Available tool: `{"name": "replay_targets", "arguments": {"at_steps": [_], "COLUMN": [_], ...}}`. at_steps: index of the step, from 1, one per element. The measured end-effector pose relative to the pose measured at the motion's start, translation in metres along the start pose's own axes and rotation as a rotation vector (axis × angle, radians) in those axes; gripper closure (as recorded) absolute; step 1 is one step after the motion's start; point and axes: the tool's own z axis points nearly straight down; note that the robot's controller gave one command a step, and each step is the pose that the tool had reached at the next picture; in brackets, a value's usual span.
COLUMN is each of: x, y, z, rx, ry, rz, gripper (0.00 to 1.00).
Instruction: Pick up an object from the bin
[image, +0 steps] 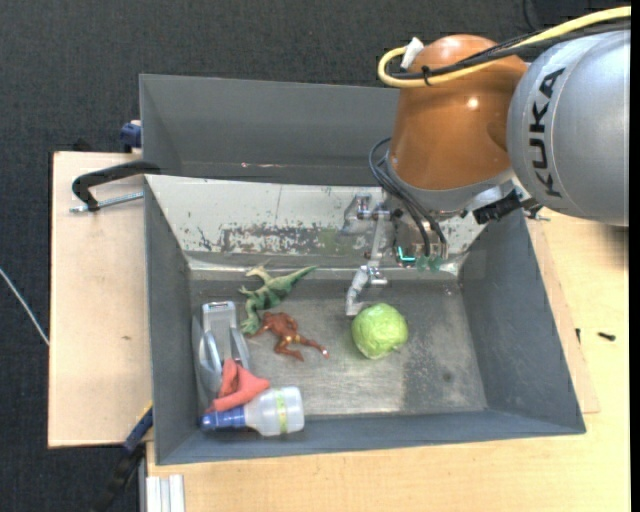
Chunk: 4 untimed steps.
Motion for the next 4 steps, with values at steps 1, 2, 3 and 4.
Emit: {"name": "replay_targets", "arguments": {"at_steps": [1, 2, 3, 4], "x": [-0.002, 0.000, 0.008, -0.020], "y": [0.000, -0.001, 0.022, 0.050], "z": [0.017, 0.082, 0.102, 0.107], "rx": [-0.001, 0.000, 0.001, -0.002], "ry": [-0.012, -0.003, 0.005, -0.005], "rz": [0.013, 0.000, -0.004, 0.054], "gripper": [0.00, 0.00, 0.00, 0.00]}}
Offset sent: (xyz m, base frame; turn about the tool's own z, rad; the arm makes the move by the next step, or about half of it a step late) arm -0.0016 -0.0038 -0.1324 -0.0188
